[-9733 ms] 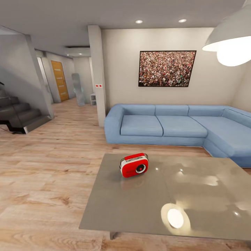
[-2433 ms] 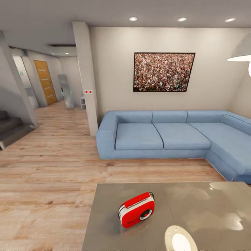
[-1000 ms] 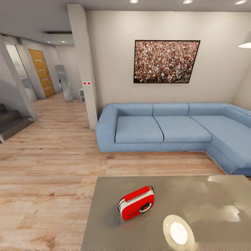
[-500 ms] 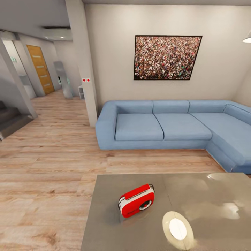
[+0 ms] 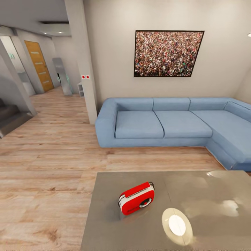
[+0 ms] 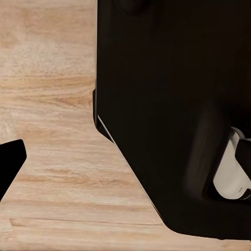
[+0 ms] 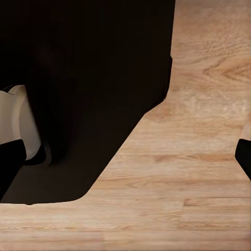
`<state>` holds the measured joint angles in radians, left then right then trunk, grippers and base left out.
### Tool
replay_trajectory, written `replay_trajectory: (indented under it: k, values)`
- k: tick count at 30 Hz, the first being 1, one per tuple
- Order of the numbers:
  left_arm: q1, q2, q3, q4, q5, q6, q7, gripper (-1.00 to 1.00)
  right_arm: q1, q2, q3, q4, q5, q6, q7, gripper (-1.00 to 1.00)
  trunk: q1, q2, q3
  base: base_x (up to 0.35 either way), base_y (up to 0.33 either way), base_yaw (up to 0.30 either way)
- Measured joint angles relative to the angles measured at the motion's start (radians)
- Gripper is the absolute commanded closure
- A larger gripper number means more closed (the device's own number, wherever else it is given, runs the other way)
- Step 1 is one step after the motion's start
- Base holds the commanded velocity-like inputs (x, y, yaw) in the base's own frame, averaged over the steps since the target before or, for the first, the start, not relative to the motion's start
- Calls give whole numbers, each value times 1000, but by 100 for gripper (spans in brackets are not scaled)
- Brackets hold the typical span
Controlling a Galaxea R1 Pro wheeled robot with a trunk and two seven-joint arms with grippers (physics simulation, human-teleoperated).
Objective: Turn on the radio receiver that's on the table in the living room.
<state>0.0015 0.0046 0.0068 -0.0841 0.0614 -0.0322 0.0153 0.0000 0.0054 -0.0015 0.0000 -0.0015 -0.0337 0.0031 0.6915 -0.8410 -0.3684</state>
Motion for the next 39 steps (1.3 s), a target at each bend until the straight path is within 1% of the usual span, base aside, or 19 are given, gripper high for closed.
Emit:
replay_trajectory:
  k: [39]
  values:
    - [0, 0, 0, 0, 0, 0, 0, -100, 0, 0, 0, 0, 0, 0, 0, -100, 0, 0, -63, 0, 0, 0]
